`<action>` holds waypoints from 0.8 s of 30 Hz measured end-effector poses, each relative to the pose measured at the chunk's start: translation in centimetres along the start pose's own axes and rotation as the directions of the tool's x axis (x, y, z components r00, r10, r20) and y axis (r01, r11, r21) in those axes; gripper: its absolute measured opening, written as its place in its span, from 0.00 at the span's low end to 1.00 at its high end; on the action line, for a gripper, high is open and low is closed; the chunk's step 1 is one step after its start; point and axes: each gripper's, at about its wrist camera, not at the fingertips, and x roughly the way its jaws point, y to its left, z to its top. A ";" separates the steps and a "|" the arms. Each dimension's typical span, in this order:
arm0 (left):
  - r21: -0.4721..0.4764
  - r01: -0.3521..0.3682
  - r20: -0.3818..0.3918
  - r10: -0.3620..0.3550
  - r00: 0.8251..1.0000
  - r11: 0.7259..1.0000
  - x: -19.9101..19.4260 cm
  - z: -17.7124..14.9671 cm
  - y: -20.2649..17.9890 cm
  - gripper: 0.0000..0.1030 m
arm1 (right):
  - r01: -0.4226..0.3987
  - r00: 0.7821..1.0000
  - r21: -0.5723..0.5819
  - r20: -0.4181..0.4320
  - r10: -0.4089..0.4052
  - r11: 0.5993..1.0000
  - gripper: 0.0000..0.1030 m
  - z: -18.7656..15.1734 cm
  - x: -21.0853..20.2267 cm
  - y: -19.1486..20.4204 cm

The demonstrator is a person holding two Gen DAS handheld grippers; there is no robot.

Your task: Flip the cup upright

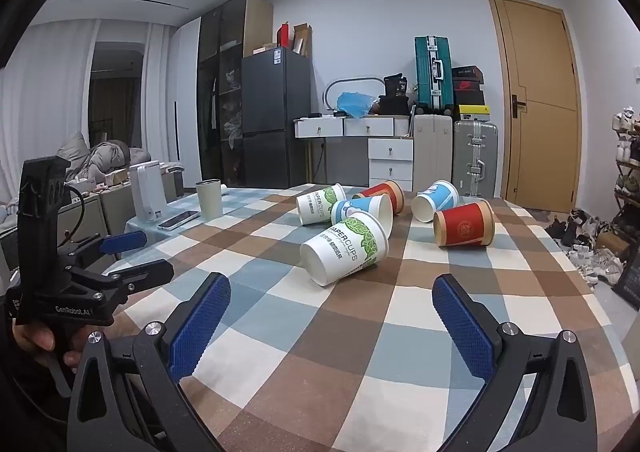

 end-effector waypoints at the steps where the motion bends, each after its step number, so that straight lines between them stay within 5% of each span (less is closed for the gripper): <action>1: -0.002 0.000 0.000 0.000 1.000 1.000 0.0 0.0 0.0 0.99 | 0.000 1.000 0.001 0.004 0.000 1.000 1.00 0.0 0.0 0.0; 24: 0.010 -0.004 -0.010 0.004 1.000 1.000 0.1 -0.7 -0.6 0.99 | 0.003 1.000 0.009 0.002 -0.003 1.000 1.00 0.0 -0.5 -0.4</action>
